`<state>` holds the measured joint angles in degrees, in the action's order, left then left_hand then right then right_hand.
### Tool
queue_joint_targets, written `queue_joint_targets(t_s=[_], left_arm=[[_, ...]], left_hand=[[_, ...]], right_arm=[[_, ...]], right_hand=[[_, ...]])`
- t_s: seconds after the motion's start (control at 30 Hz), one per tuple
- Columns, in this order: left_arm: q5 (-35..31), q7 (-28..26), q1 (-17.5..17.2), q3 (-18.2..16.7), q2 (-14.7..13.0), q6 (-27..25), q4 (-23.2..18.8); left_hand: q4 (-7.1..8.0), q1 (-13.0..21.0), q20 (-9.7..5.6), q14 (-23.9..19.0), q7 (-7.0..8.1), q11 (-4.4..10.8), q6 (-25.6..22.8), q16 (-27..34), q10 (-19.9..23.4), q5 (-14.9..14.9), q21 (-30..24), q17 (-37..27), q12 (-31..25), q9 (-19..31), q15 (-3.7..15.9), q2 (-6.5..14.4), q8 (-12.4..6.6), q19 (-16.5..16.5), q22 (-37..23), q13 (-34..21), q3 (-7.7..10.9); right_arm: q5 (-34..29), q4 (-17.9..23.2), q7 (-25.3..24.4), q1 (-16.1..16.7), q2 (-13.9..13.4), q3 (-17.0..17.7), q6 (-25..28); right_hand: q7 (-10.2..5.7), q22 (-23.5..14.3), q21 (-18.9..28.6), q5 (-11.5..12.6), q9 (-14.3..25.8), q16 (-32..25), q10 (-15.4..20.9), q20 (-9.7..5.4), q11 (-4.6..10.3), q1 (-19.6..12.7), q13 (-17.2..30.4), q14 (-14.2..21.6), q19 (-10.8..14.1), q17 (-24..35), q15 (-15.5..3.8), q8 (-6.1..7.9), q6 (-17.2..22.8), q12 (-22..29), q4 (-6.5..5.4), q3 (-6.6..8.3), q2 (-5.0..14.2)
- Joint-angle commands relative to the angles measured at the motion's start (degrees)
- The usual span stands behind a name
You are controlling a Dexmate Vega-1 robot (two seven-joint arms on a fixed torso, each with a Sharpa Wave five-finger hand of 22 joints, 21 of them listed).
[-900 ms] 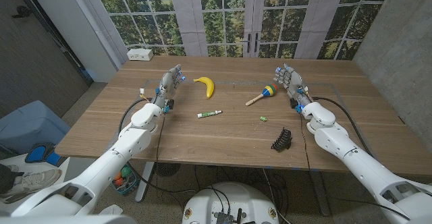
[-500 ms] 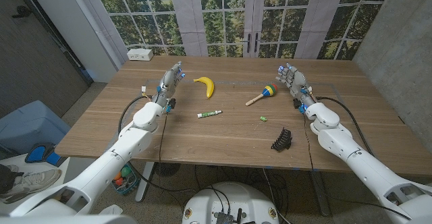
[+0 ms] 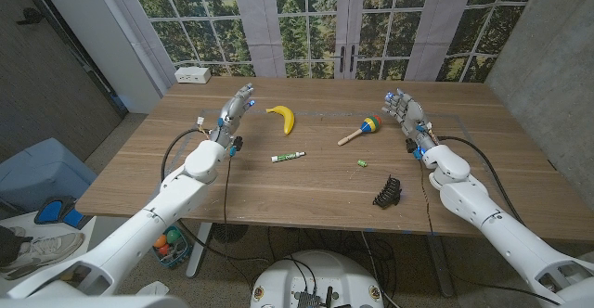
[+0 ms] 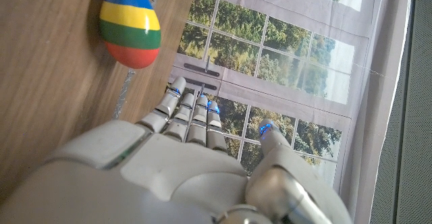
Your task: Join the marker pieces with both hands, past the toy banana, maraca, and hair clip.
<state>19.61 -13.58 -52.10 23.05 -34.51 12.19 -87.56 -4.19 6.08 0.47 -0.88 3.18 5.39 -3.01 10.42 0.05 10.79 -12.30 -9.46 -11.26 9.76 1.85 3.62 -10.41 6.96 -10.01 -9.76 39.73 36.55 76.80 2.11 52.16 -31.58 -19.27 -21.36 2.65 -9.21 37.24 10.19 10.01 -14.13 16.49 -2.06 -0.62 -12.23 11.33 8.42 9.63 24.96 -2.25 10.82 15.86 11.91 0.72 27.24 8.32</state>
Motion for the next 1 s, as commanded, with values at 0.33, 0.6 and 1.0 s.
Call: queue_joint_targets(t_s=[0.33,0.6,1.0], left_arm=[[-16.9,-8.1,-0.2,3.7,-5.1,-14.4,-11.0],[-22.2,-7.8,0.6,5.6,-6.7,-19.4,-14.3],[-30.5,-7.3,1.3,8.2,-8.7,-26.7,-19.3]], left_hand=[[-5.27,4.1,1.45,-1.9,0.09,0.46,-0.4,0.3,0.9,-0.6,-0.1,-0.3,0.0,0.2,0.89,-1.0,-0.82,1.4,-0.2,-0.4,0.61],[-6.49,5.6,2.23,-1.7,0.68,1.18,-0.8,0.1,0.4,-0.8,0.2,-0.3,0.2,0.4,0.39,-2.2,-1.23,1.3,-0.3,-0.5,0.47],[-6.84,8.9,3.00,-3.2,1.65,1.32,-4.0,0.3,3.6,-0.8,0.3,-0.5,-0.7,0.5,-0.15,-6.0,-2.58,1.9,-0.4,-0.7,-0.43]], right_arm=[[-1.1,3.4,-4.1,4.0,-0.6,1.5,-1.5],[-1.3,3.8,-4.9,5.3,-0.4,2.0,-2.8],[-1.3,4.7,-6.2,7.5,-0.2,3.1,-4.6]], right_hand=[[-0.13,-0.3,-0.7,0.2,0.2,-0.3,0.6,-1.23,-0.12,-0.5,0.2,0.7,0.8,0.0,-0.62,0.25,0.7,0.1,0.49,0.06,0.97],[-0.15,-0.3,-1.0,0.1,0.2,-0.3,0.6,-1.18,-0.14,-0.5,0.2,0.7,1.0,-0.1,-0.63,0.23,0.8,0.1,0.57,-0.04,0.95],[-0.03,-0.3,-1.4,0.1,0.3,-0.4,0.8,-1.08,-0.14,-0.4,0.2,0.8,1.3,-0.2,-0.45,0.19,0.8,0.1,0.68,-0.23,0.77]])
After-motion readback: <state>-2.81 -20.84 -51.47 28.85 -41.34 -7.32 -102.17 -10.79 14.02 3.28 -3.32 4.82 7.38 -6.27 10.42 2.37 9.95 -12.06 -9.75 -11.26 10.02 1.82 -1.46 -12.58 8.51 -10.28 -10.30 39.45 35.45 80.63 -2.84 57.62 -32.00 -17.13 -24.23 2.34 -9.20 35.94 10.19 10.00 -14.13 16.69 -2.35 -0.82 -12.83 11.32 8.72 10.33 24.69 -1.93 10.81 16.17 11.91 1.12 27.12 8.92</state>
